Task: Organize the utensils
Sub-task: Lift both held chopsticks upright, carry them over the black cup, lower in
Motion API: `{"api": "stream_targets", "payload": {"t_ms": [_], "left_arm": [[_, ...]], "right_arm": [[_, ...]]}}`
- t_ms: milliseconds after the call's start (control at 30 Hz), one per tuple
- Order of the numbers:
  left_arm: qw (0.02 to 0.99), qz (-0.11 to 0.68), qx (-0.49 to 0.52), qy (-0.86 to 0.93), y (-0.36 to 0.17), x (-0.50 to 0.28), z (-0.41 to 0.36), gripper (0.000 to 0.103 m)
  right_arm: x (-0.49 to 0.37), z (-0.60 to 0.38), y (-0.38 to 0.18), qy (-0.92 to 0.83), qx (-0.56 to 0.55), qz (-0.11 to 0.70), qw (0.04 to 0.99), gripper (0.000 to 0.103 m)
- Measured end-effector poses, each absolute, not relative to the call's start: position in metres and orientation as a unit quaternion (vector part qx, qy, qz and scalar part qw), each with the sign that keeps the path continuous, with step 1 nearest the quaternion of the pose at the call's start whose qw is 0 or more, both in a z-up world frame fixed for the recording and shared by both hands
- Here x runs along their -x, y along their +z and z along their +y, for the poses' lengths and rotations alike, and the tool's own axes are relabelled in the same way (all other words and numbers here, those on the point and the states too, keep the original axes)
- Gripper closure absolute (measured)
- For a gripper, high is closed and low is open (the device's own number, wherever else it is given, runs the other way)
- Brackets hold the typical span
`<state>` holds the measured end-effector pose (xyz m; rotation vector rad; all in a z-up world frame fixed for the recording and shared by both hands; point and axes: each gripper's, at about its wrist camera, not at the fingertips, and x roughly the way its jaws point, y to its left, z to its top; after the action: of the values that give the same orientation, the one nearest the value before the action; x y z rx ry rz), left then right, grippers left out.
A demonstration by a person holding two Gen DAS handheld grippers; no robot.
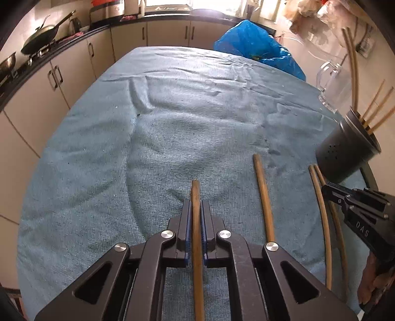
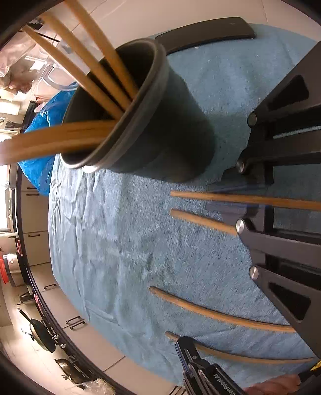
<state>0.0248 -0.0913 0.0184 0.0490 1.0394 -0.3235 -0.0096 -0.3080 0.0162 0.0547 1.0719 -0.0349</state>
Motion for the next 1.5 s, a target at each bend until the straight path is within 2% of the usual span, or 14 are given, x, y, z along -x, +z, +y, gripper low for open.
{"api": "stream_targets", "payload": {"t_ms": [133,433,567,867,1500], "left_arm": [[0.864,0.475,-0.002,-0.169,0.035,-0.013,-0.084,0.097],[0.91,0.371,0.027,-0.184,0.121,0.03,-0.065,0.097],[0.921,0.339,0.028,-0.19,0.149,0.045,-0.064,0.097],[0.931,0.309,0.025,-0.193,0.173,0.066,-0.065,0.097],[0.935,0.295,0.019,-0.197,0.188,0.077,-0.069,0.097]], "right_arm": [[0.027,-0.313,0.03,0.007,-0.065,0.484,0.872,0.096],[0.105,-0.325,0.125,0.038,-0.117,0.308,0.943,0.096],[0.125,-0.318,0.147,0.036,-0.126,0.257,0.957,0.096],[0.141,-0.315,0.156,0.029,-0.142,0.229,0.963,0.096],[0.155,-0.325,0.166,0.026,-0.155,0.207,0.966,0.096]]}}
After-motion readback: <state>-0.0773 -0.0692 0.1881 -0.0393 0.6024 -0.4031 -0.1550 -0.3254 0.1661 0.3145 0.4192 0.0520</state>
